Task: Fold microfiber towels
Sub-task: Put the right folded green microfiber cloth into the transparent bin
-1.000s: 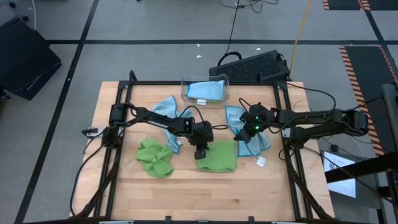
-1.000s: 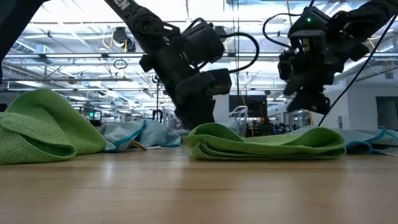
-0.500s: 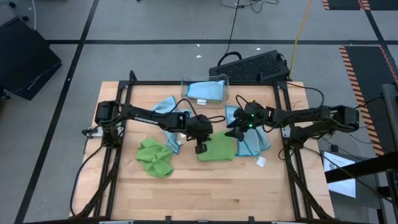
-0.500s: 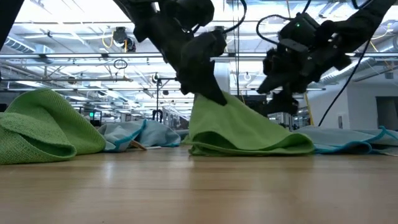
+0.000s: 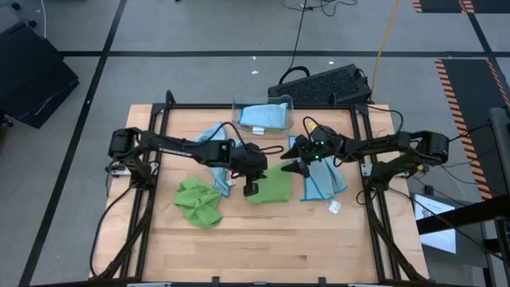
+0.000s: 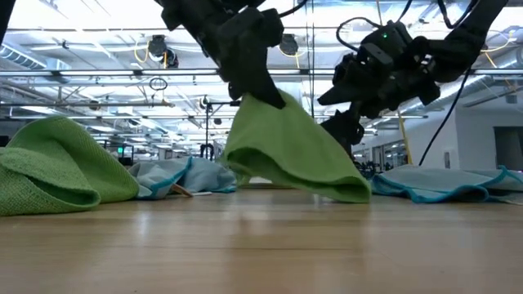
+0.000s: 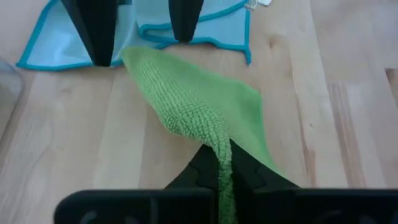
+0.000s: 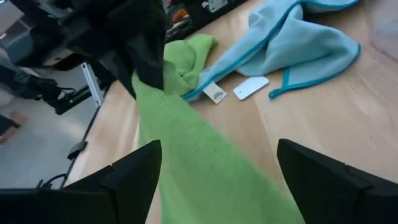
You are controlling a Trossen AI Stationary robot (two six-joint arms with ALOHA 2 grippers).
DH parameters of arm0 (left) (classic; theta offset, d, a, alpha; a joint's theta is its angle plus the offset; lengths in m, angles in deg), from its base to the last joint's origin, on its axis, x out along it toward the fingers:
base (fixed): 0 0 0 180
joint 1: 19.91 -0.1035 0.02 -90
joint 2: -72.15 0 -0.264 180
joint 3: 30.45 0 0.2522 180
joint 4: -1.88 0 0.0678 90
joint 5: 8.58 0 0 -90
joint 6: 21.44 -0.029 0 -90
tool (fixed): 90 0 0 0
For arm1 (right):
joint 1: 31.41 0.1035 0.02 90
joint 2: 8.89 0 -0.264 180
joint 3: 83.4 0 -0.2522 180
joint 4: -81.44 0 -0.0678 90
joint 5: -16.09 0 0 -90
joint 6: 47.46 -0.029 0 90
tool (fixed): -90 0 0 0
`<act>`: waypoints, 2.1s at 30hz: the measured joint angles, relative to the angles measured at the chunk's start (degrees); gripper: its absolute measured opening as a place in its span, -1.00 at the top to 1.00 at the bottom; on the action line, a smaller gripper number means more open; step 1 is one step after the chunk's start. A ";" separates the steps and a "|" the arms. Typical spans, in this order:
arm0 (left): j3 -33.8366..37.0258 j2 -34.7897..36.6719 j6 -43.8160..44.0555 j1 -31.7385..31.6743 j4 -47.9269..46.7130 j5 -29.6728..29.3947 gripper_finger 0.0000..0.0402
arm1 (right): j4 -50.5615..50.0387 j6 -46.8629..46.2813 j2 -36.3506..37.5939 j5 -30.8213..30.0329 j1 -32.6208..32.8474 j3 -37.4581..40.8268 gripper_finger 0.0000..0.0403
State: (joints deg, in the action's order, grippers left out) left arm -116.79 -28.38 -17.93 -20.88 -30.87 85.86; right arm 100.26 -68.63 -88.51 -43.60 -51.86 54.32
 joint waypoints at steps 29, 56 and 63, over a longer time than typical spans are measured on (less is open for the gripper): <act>0.00 0.37 -1.27 0.37 -5.85 0.83 0.94 | 1.22 7.19 -19.72 22.78 -3.27 -10.00 -0.30; -0.09 1.54 -0.60 -1.08 -4.06 -2.22 0.94 | -2.96 4.37 -19.45 16.34 3.67 -10.55 0.41; -0.07 5.15 0.09 -3.56 -4.57 -3.86 0.94 | -3.32 0.37 -13.58 16.23 0.34 -10.92 0.95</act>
State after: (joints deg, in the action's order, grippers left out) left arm -116.85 -23.23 -17.85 -24.45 -35.44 82.01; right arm 96.94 -68.26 -102.09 -27.37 -51.52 43.39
